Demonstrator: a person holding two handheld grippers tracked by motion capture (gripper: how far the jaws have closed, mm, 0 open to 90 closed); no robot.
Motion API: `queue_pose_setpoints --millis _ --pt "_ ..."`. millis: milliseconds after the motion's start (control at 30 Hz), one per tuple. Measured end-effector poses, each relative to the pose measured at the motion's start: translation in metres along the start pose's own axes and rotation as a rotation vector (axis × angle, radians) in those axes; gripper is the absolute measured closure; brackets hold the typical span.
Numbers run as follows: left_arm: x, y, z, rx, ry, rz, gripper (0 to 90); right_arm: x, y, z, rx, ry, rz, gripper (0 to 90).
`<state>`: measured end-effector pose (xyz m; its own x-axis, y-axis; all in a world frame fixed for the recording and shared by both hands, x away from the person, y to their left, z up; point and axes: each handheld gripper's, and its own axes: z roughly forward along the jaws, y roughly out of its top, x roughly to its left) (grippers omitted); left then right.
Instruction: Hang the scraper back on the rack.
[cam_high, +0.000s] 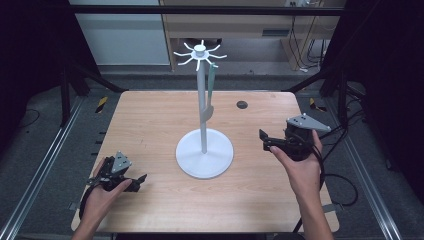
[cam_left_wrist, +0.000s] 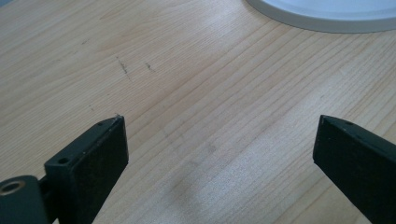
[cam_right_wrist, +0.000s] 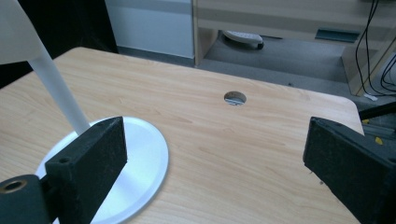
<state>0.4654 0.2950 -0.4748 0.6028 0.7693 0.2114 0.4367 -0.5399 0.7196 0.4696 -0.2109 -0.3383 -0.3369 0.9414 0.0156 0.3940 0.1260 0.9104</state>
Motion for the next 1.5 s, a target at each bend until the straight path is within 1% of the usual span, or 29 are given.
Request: queue_pose_setpoints --millis 67,100,167,267,300,400,433,633,733,767,900,1000,1033,1133,1167,1200,1300,1333,1433,1467,1500 --pt "0.000 0.000 0.000 -0.002 -0.001 0.000 3.0 0.000 -0.002 0.001 0.002 -0.001 0.001 6.7" --pt "0.000 0.000 0.000 -0.004 0.000 0.000 3.0 0.000 -0.008 0.004 0.015 -0.001 0.004 6.7" --pt "0.001 0.000 -0.001 -0.004 0.001 0.005 3.0 -0.001 -0.013 0.007 0.025 0.002 0.010 6.6" --pt "0.001 0.000 -0.001 -0.011 0.004 -0.004 3.0 -0.001 -0.019 0.010 0.035 0.002 0.013 6.6" --pt "0.001 0.000 -0.001 -0.009 0.003 -0.002 3.0 -0.002 -0.023 0.013 0.044 0.003 0.016 6.6" --pt "0.002 0.000 -0.001 -0.011 0.002 -0.004 3.0 -0.003 -0.028 0.016 0.049 0.001 0.019 6.6" --pt "0.002 0.000 -0.001 -0.010 0.003 -0.003 3.0 -0.004 -0.032 0.019 0.055 0.000 0.027 7.0" --pt "0.001 0.000 -0.001 -0.009 0.005 -0.002 2.9 -0.007 -0.042 0.027 0.078 -0.008 0.044 7.4" --pt "0.001 0.000 -0.001 -0.006 0.006 0.000 3.0 -0.009 -0.048 0.033 0.093 0.003 0.054 7.0" --pt "0.001 0.000 -0.001 -0.006 0.008 0.000 2.9 -0.010 -0.050 0.035 0.101 0.000 0.059 7.0" --pt "0.002 0.000 0.000 -0.006 0.007 -0.001 2.9 -0.013 -0.055 0.043 0.117 0.000 0.084 7.0" --pt "0.003 0.000 -0.001 -0.002 0.008 0.001 3.0 -0.014 -0.056 0.046 0.127 -0.002 0.083 6.9" --pt "0.003 -0.001 -0.001 -0.006 0.010 -0.004 2.9 -0.015 -0.057 0.048 0.132 -0.003 0.086 6.9" --pt "0.003 -0.001 -0.001 -0.006 0.011 -0.005 2.9 -0.016 -0.060 0.055 0.141 -0.005 0.101 7.0" --pt "0.003 -0.001 -0.002 -0.007 0.010 -0.006 2.9 -0.016 -0.060 0.055 0.141 -0.005 0.101 7.0" --pt "0.003 -0.001 -0.002 -0.008 0.011 -0.006 2.9 -0.016 -0.061 0.057 0.140 -0.011 0.115 7.4" --pt "0.004 -0.001 -0.002 -0.004 0.011 -0.006 3.0 -0.018 -0.065 0.063 0.153 -0.019 0.133 7.9" --pt "0.004 -0.001 -0.002 -0.004 0.011 -0.006 2.9 -0.019 -0.068 0.067 0.156 -0.017 0.141 7.9" --pt "0.004 -0.001 -0.001 -0.004 0.009 -0.006 3.0 -0.020 -0.070 0.069 0.166 -0.018 0.149 8.3" --pt "0.004 -0.001 -0.001 -0.003 0.010 -0.005 3.0 -0.020 -0.073 0.072 0.176 -0.008 0.165 8.5" --pt "0.004 -0.001 -0.001 -0.002 0.010 -0.005 2.9 -0.020 -0.073 0.072 0.176 -0.008 0.165 8.5"
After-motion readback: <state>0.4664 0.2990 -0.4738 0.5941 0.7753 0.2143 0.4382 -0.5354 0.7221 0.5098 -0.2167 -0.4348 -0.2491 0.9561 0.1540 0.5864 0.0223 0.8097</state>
